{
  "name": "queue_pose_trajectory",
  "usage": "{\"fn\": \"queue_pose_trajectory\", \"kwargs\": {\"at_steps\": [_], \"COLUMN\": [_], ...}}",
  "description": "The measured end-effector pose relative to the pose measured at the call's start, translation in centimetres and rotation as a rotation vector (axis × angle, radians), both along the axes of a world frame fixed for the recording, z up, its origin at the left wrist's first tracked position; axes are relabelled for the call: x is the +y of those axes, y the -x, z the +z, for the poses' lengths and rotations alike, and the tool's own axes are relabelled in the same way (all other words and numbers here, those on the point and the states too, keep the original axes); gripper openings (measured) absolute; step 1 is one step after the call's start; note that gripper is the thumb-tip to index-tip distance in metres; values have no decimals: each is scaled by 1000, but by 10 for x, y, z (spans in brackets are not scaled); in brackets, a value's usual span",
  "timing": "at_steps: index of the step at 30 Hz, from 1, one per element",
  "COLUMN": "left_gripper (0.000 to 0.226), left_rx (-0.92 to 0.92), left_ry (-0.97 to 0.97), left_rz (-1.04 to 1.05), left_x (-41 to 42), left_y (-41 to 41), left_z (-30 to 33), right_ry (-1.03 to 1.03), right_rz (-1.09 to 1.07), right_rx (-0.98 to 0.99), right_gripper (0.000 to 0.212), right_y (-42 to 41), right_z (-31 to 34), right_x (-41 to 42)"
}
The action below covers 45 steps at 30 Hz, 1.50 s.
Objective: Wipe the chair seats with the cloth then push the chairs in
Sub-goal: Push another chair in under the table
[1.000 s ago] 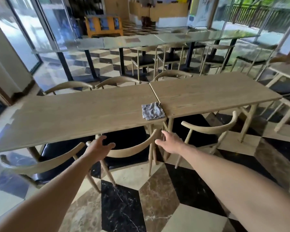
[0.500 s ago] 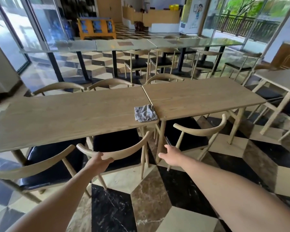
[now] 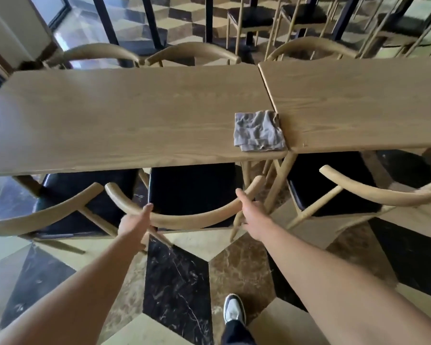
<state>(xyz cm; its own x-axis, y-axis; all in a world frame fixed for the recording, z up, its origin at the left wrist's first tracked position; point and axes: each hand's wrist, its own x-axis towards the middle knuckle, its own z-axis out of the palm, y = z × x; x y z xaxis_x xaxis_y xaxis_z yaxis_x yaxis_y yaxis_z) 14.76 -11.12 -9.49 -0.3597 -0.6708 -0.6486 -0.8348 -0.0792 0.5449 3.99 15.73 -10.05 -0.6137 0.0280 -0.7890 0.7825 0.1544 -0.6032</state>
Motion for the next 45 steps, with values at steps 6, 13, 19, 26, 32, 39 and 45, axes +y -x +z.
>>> {"fn": "queue_pose_trajectory", "kwargs": {"at_steps": [6, 13, 19, 26, 32, 39, 45], "left_gripper": [21, 15, 24, 57, 68, 49, 48], "left_rx": [193, 217, 219, -219, -180, -6, 92], "left_ry": [-241, -273, -241, -45, 368, 390, 268], "left_rz": [305, 413, 395, 5, -127, -312, -331], "left_x": [-2, 1, 3, -7, 32, 137, 254], "left_y": [23, 29, 31, 34, 78, 112, 133], "left_z": [-33, -30, -28, 4, 42, 63, 63], "right_ry": [149, 166, 157, -16, -348, -428, -474], "right_rz": [-286, -381, -366, 27, 140, 348, 297], "right_rx": [-68, -117, -102, -107, 38, 179, 224], "right_gripper": [85, 66, 60, 71, 68, 61, 59], "right_y": [13, 27, 29, 34, 78, 102, 94], "right_z": [-40, -48, -54, -47, -21, 5, 24], "right_x": [-18, -20, -19, -4, 33, 87, 209]}}
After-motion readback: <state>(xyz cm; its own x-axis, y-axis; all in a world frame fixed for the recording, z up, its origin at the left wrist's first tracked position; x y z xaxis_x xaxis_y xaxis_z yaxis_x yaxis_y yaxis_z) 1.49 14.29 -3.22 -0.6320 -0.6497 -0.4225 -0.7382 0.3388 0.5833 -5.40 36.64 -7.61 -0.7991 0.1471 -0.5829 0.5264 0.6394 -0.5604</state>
